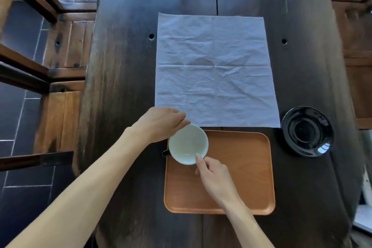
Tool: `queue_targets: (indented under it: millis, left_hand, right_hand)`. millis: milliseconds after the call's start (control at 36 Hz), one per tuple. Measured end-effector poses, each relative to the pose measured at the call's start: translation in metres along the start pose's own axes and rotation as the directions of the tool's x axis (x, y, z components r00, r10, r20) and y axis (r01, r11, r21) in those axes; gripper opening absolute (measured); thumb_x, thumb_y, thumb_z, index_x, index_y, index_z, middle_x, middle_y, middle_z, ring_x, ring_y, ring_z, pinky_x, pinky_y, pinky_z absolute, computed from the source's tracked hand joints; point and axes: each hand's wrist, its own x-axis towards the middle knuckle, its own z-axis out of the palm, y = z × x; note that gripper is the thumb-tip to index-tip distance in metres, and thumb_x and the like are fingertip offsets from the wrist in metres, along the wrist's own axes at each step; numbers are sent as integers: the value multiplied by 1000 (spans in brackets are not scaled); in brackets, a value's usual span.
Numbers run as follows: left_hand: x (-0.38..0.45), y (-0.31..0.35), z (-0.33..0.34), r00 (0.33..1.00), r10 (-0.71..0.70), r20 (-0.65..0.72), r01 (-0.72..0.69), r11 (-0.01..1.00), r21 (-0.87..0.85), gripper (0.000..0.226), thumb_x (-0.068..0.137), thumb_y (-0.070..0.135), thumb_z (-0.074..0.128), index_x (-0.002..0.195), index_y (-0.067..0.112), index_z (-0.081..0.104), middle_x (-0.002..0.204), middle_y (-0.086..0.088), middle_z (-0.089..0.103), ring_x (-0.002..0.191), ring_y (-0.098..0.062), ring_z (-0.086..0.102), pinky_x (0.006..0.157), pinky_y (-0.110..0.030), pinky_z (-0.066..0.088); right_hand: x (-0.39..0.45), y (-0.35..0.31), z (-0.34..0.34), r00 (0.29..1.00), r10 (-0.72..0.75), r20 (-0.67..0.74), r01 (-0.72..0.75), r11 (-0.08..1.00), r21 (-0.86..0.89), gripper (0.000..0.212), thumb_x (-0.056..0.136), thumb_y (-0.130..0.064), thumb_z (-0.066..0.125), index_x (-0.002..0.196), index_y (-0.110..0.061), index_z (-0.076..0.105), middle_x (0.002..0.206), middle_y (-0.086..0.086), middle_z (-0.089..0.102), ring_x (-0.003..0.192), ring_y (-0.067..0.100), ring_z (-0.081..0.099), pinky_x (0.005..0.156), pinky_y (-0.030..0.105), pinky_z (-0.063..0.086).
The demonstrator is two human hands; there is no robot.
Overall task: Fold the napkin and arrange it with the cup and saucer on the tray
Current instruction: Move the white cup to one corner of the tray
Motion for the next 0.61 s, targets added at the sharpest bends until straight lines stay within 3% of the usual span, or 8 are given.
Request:
queue_targets:
  millis: [139, 278, 389, 472, 611]
  left_hand:
    - [-1, -2, 7, 999, 44, 7, -44, 999, 21, 27, 105, 46, 27, 90, 25, 36, 78, 7, 48, 72, -17, 48, 61, -32, 39]
    - [-15, -4, 14, 998, -65, 26, 68, 993, -101, 31, 105, 45, 28, 86, 22, 37, 73, 4, 48, 69, -20, 50, 66, -40, 46]
    - [-30, 0, 27, 986, -168, 11, 166, 960, -226, 35, 105, 45, 30, 80, 20, 37, 67, 2, 48, 59, -17, 46, 58, -36, 38]
    - [-40, 6, 33, 970, -245, -1, 230, 912, -339, 35, 105, 42, 29, 78, 22, 36, 67, 0, 51, 61, -20, 49, 60, -39, 41]
    - [-54, 12, 46, 936, -351, 21, 314, 806, -502, 39, 105, 43, 30, 76, 18, 37, 63, 1, 48, 56, -18, 45, 57, -37, 35]
  right_hand:
    - [4, 3, 2, 1000, -17, -26, 17, 1000, -15, 51, 104, -50, 35, 67, -23, 58, 66, -5, 64, 66, 12, 59, 64, 35, 46]
    - [14, 4, -8, 998, -35, -50, 34, 999, -35, 49, 104, -48, 36, 67, -22, 54, 58, -6, 56, 59, 13, 52, 60, 36, 40]
    - [24, 2, -19, 994, -88, -63, 76, 983, -169, 50, 103, -50, 35, 67, -18, 47, 61, -3, 56, 62, 20, 53, 58, 37, 40]
    - [30, -4, -27, 994, -107, -39, 92, 956, -277, 50, 103, -51, 34, 64, -22, 40, 60, -4, 51, 64, 22, 49, 60, 37, 36]
    - [42, -15, -40, 993, -117, -12, 107, 941, -321, 50, 102, -53, 39, 63, -21, 42, 60, -5, 52, 66, 21, 49, 62, 36, 36]
